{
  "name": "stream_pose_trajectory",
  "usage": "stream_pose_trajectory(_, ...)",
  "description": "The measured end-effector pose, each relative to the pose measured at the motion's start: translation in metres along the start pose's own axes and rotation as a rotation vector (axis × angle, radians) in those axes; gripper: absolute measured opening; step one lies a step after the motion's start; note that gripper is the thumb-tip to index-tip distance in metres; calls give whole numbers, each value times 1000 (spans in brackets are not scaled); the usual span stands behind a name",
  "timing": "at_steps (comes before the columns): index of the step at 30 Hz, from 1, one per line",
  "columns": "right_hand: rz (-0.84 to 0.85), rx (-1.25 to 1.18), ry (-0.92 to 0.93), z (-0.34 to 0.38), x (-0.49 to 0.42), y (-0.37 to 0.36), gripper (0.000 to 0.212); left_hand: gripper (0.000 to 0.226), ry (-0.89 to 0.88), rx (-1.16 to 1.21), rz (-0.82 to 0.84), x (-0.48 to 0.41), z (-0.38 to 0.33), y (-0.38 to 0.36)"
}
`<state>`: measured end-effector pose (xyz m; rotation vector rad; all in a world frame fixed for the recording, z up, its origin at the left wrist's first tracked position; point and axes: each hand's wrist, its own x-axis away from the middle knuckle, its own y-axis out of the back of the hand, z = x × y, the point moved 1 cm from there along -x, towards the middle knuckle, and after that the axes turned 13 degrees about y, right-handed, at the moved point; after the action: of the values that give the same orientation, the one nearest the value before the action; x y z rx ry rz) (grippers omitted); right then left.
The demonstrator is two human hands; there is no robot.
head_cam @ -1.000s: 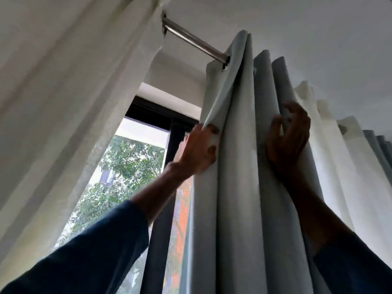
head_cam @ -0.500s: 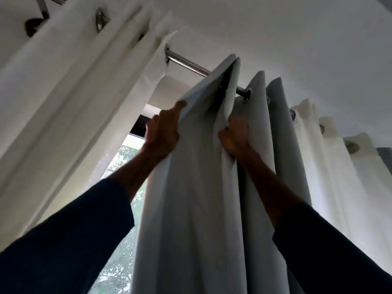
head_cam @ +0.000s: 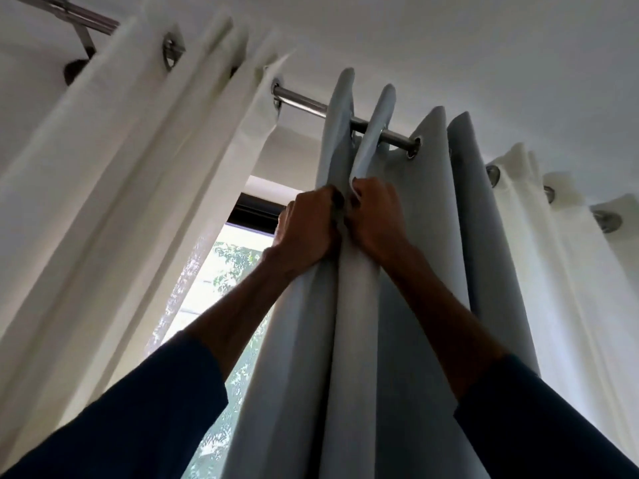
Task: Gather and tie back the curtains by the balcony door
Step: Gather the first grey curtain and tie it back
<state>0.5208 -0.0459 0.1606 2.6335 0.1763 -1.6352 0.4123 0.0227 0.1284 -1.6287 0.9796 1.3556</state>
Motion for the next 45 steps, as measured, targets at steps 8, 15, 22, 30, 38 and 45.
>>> stream_pose_trajectory(8,-68,24,-125,-11,87,22,19,23,-104,-183,-42,50,-24,-20)
stream_pose_trajectory(15,-198,55,-233,-21,43,24,35,40,-7,-113,-86,23,-29,0)
stream_pose_trajectory(22,-191,24,-312,-54,-42,24,41,48,38,-133,-28,-63,-44,11)
stream_pose_trajectory(30,-96,-10,-178,-45,-101,9,31,46,26,-233,57,-85,-39,17)
stream_pose_trajectory(38,-251,-55,-65,-43,-67,6,25,38,-28,-105,3,-74,-20,17)
stream_pose_trajectory(45,-205,134,-136,-13,-16,15,13,26,-152,-48,-116,-48,-22,21)
